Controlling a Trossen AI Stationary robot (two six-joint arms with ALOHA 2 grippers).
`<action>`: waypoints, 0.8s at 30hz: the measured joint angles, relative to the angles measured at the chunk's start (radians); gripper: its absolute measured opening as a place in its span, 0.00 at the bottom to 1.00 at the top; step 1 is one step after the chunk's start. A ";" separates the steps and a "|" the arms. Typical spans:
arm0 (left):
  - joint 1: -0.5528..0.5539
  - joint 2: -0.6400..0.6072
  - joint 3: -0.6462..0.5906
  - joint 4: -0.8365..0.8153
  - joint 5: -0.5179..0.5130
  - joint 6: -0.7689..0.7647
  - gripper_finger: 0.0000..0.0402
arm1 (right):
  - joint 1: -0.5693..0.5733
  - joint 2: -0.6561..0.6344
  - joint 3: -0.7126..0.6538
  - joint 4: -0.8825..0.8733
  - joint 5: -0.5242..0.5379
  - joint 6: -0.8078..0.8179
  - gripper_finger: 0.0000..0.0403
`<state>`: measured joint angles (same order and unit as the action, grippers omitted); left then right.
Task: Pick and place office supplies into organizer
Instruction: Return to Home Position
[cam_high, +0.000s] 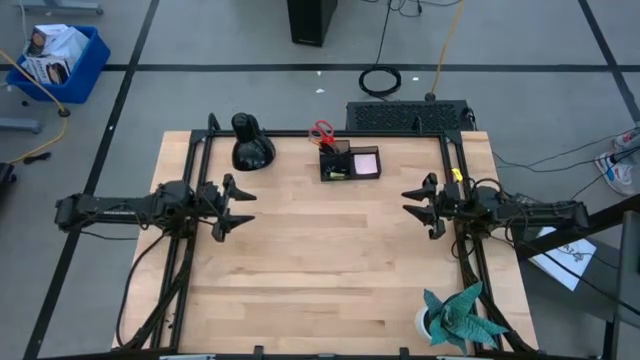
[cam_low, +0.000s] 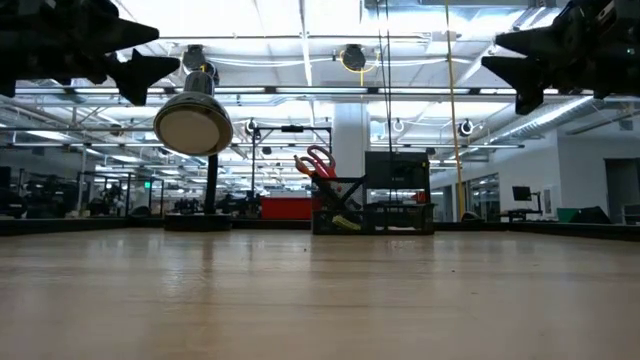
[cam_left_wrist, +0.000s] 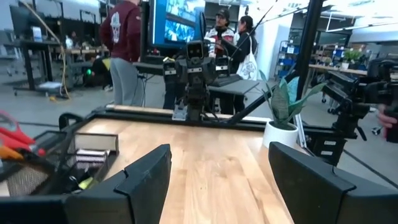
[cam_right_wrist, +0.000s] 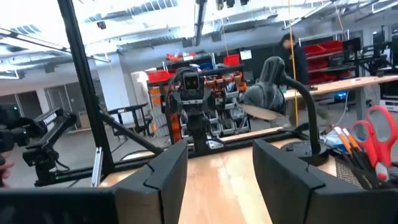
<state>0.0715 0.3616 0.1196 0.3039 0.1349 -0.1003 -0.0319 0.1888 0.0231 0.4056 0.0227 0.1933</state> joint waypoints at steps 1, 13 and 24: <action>0.000 -0.014 0.000 -0.008 0.000 0.007 0.68 | 0.000 -0.013 0.000 -0.006 0.000 -0.007 0.43; 0.000 -0.161 -0.027 -0.131 0.082 0.015 0.68 | 0.000 -0.138 -0.001 -0.149 0.004 -0.006 0.43; -0.001 -0.320 -0.110 -0.074 0.060 -0.012 0.68 | 0.000 -0.188 -0.001 -0.207 -0.001 0.003 0.42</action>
<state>0.0709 0.0416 0.0097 0.2297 0.1947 -0.1125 -0.0320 0.0012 0.0223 0.1984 0.0222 0.1960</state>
